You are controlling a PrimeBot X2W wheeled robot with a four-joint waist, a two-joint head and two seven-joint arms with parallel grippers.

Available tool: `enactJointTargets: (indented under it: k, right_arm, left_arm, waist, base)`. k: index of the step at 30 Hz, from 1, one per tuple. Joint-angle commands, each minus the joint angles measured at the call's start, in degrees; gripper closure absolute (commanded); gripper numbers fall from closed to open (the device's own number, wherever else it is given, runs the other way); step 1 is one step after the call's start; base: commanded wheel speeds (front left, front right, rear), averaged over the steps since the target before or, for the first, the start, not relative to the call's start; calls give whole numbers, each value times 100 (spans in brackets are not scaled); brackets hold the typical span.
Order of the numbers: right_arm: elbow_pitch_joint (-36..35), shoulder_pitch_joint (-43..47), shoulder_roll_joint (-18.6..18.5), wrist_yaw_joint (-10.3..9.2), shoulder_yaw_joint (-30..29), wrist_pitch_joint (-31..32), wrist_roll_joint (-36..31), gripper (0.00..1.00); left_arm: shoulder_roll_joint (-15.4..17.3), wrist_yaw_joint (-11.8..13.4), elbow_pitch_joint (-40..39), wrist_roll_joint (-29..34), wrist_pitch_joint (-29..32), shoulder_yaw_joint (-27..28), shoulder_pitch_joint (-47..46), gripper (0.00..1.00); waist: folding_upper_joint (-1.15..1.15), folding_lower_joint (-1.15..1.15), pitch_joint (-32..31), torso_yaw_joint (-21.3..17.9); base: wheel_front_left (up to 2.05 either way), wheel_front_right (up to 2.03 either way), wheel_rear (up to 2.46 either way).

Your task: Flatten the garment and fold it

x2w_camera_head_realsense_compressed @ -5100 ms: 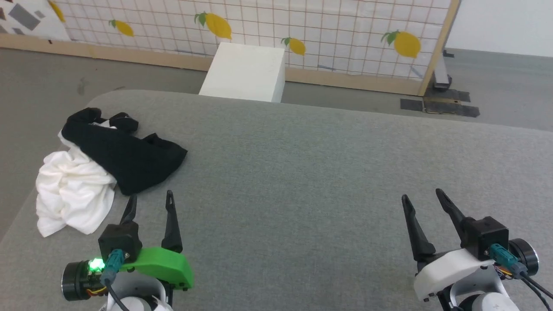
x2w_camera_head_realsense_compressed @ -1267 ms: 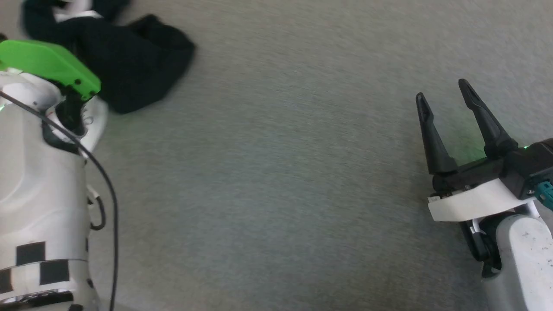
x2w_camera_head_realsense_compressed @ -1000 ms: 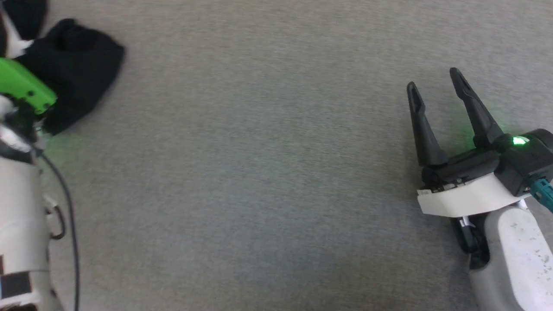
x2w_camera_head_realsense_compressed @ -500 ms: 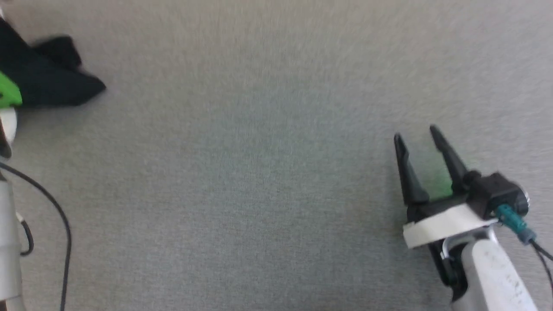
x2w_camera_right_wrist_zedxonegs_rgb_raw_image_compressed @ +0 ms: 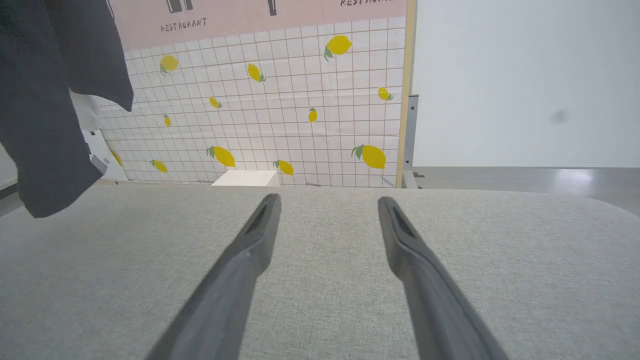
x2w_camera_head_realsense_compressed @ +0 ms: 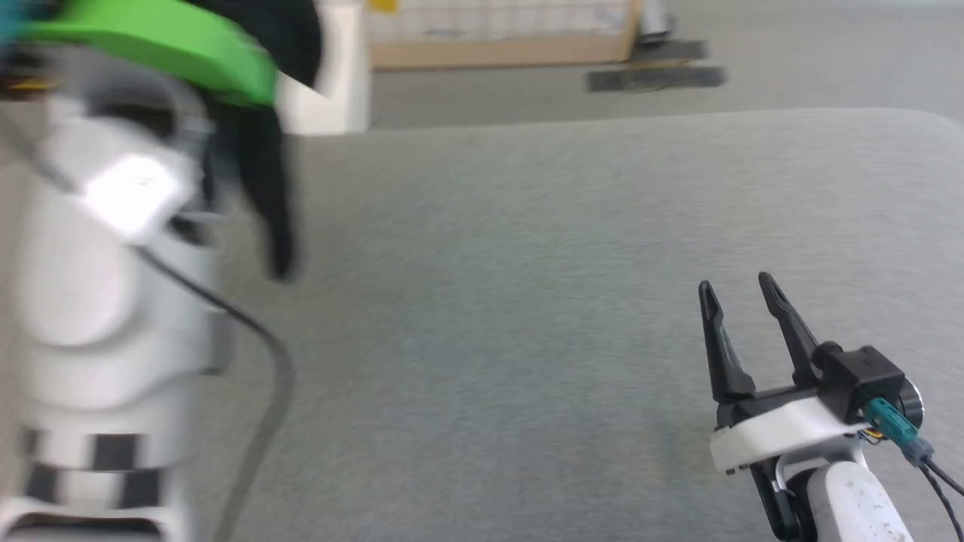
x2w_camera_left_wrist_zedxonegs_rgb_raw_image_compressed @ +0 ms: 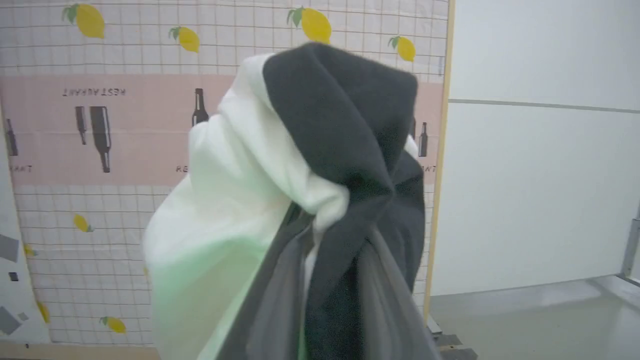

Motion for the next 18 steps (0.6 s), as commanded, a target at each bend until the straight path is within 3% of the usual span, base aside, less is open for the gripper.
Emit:
enactJointTargets:
  k: [1,4,9,18]
  right_arm:
    - [-31,77,4,-9,-16,-11,4,0]
    - [-78,138,5,-9,-27,36,10,0]
    - [-142,207,5,-9,1,91,42,0]
    - [-184,252,6,-9,41,125,89,0]
  left_arm:
    - [-189,-78,21,-88,-72,-117,-73,100]
    - [-617,-242,151,-255,-20,-480,58,100]
    - [-985,-390,684,-643,263,-915,568,100]
    - [-1050,-35,2396,-885,1532,-1572,1911,100]
  waist:
    - [0,0,-523,-696]
    - [0,0,-552,-904]
    - [0,0,-538,-1171]
    - [0,0,-448,-1331]
  base:
    - [0,0,0]
    - [0,0,0]
    - [0,0,0]
    - [0,0,0]
